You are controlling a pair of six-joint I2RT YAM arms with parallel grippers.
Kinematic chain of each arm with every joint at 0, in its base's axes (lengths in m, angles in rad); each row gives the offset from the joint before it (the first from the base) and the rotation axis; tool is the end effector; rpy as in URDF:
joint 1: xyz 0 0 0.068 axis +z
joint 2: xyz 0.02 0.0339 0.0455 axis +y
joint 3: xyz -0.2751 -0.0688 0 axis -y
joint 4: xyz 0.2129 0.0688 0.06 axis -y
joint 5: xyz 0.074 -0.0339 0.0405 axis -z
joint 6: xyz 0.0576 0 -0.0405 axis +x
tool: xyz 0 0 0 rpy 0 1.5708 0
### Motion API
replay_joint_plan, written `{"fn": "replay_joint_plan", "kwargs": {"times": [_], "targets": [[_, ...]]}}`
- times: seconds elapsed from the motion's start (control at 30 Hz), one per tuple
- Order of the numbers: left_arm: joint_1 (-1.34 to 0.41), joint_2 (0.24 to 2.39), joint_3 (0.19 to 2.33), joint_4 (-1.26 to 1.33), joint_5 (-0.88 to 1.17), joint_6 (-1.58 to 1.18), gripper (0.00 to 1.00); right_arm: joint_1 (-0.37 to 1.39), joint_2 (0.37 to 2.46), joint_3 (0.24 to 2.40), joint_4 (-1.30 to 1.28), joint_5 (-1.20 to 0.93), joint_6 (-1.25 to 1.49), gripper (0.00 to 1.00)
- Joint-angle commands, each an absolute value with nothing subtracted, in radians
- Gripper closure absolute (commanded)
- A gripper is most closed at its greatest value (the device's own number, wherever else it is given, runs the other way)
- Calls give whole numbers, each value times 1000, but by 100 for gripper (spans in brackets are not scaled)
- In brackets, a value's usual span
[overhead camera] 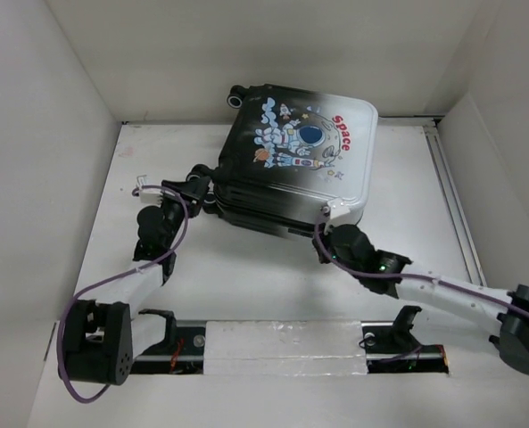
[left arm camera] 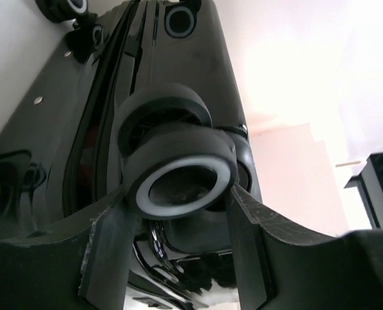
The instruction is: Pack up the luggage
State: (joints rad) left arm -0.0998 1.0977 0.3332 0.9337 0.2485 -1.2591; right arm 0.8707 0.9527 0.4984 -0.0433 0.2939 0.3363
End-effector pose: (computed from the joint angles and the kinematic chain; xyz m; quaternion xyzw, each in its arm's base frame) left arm 0.2153 -0.0358 0.2762 -0.2712 0.5872 -0.5387 0.5398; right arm 0.1363 0.1358 0.2366 -0.1523 0.8398 0.1834 0.4878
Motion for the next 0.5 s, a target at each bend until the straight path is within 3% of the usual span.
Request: {"fn": "replay_joint_plan", "kwargs": {"times": [0.0, 0.17, 0.47], "targets": [[-201, 1063, 362, 1051, 356, -1227, 100, 985, 1113, 610, -97, 397, 360, 100], [-258, 1072, 344, 1051, 344, -1227, 100, 985, 1178, 667, 44, 365, 350, 100], [-549, 1127, 365, 1069, 256, -1200, 100, 985, 1413, 758, 319, 177, 255, 100]]}}
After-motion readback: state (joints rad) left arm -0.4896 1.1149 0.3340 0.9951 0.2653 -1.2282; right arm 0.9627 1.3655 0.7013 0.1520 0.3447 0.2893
